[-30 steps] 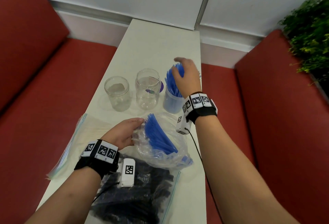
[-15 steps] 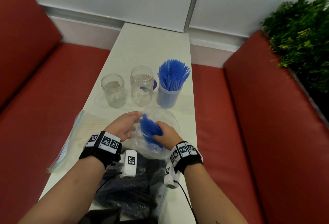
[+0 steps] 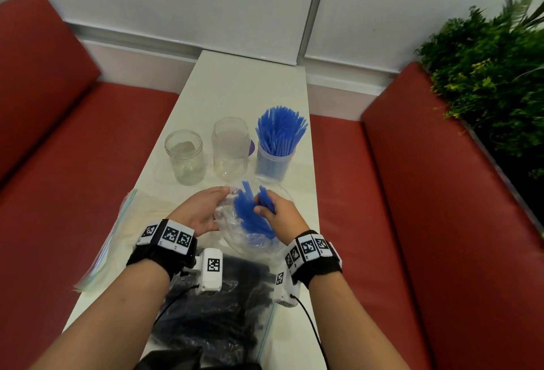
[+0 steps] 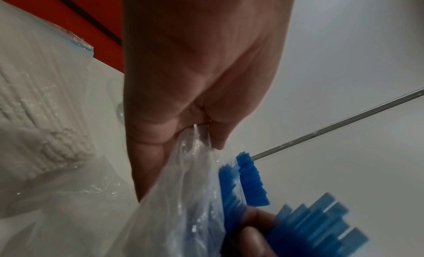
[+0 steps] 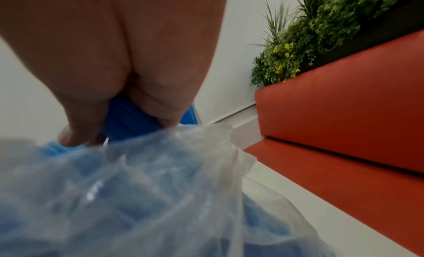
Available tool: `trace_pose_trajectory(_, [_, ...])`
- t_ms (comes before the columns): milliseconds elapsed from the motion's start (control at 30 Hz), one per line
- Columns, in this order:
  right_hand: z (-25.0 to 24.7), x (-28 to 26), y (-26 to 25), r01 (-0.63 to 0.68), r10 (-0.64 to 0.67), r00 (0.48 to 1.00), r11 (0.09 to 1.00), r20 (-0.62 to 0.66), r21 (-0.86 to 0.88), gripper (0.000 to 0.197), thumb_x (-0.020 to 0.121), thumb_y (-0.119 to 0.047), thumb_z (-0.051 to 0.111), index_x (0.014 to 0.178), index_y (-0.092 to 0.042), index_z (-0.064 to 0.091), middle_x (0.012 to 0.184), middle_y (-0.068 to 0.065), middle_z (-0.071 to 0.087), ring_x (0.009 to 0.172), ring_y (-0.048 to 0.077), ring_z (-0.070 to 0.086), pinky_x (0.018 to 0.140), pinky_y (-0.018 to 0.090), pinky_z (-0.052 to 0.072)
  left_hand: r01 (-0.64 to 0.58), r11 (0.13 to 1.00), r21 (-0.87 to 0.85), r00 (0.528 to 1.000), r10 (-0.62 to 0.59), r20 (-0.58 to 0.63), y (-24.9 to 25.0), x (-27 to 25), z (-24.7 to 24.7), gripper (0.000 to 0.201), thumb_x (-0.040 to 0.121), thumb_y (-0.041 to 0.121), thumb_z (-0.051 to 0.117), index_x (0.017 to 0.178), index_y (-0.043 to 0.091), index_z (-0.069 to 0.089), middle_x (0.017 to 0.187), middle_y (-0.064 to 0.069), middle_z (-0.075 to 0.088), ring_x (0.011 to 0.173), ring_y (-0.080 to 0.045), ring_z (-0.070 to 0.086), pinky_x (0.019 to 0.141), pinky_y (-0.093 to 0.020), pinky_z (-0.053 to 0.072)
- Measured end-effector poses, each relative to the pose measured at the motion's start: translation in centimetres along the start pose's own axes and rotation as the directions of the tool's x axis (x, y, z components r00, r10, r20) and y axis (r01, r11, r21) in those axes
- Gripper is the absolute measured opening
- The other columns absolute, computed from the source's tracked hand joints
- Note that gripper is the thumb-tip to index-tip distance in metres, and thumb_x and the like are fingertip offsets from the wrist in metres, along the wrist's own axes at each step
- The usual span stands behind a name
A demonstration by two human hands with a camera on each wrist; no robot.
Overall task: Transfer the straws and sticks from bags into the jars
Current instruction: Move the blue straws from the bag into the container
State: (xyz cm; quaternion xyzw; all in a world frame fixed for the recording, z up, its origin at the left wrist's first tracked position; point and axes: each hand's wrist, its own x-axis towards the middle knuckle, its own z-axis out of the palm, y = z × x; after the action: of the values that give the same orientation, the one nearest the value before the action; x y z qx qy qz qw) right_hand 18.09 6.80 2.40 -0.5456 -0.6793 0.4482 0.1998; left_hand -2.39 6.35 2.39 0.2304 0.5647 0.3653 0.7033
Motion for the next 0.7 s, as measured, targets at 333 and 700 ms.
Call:
trace_pose_trajectory(333, [-0.5, 1.1, -0.9, 0.029, -0.024, 0.999, 0.991, -0.043, 0.134, 0.013, 0.096, -0.012, 0.063, 0.106, -0.02, 0.067, 0.094, -0.01, 0.068, 0.09, 0.003, 0.064, 0.092, 0.027, 0.049, 0.007, 1.0, -0.004, 1.0, -0.007, -0.01, 0.2, 0.4, -0.1, 0.028, 0.108, 0.026, 0.045, 0.118, 0.014, 0.068, 0.097, -0.006, 0.078, 0.084, -0.024, 0.077, 0.069, -0.042, 0.062])
trace_pose_trajectory(700, [-4.3, 2.8, -5.9, 0.345, -0.232, 0.909, 0.886, -0.346, 0.311, 0.006, 0.101, -0.021, 0.056, 0.1, -0.027, 0.056, 0.082, -0.016, 0.059, 0.067, 0.009, 0.053, 0.069, 0.023, 0.051, 0.031, 0.999, -0.015, 1.0, -0.031, 0.0, 0.1, 1.1, -0.5, 0.029, 0.107, 0.026, 0.048, 0.122, 0.014, 0.069, 0.116, -0.011, 0.074, 0.102, -0.032, 0.072, 0.085, -0.049, 0.06])
